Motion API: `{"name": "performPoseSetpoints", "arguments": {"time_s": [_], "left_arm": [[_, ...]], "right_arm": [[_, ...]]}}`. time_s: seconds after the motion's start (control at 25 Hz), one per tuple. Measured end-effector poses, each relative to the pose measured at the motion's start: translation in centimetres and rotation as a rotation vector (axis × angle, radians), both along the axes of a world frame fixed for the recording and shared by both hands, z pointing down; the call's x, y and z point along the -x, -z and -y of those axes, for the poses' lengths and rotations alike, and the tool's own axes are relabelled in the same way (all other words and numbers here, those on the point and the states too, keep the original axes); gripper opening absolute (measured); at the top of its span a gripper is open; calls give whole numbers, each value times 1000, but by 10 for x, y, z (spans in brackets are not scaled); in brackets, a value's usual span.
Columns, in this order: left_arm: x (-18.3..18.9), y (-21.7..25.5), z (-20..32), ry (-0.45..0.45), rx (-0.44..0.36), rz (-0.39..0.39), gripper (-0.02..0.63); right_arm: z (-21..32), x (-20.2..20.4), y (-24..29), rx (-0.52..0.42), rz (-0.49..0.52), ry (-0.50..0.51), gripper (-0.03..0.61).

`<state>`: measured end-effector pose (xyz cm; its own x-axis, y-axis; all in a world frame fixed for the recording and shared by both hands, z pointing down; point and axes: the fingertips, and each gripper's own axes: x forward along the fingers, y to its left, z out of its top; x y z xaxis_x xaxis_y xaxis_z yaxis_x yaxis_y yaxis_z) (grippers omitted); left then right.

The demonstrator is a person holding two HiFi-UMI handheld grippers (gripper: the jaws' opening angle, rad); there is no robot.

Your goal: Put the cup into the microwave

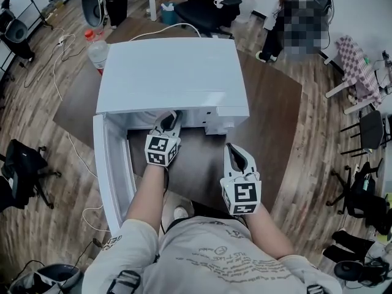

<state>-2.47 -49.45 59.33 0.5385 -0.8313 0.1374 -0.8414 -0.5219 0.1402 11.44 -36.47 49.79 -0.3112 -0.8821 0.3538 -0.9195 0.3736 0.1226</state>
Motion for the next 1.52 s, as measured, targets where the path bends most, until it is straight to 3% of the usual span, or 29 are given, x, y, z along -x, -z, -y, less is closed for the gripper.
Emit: {"name": "performPoseSetpoints", "arguments": {"time_s": [0.4, 0.68, 1.04, 1.16, 1.36, 1.52], "left_arm": [[8, -11, -2, -12, 39, 42, 28], [22, -14, -7, 70, 61, 46, 35], [23, -17, -18, 72, 49, 158, 78], [23, -18, -19, 69, 49, 138, 78], [16, -17, -13, 55, 55, 33, 78], [4, -16, -5, 31, 51, 19, 78]], "right_arm": [[-5, -1, -11, 32, -33, -10, 11], [-10, 1, -12, 31, -35, -2, 11], [-17, 2, -15, 33, -28, 7, 11], [-20, -1, -17, 38, -31, 1, 11], [-21, -8, -20, 50, -44, -10, 11], [-17, -14, -20, 52, -51, -14, 11]]}}
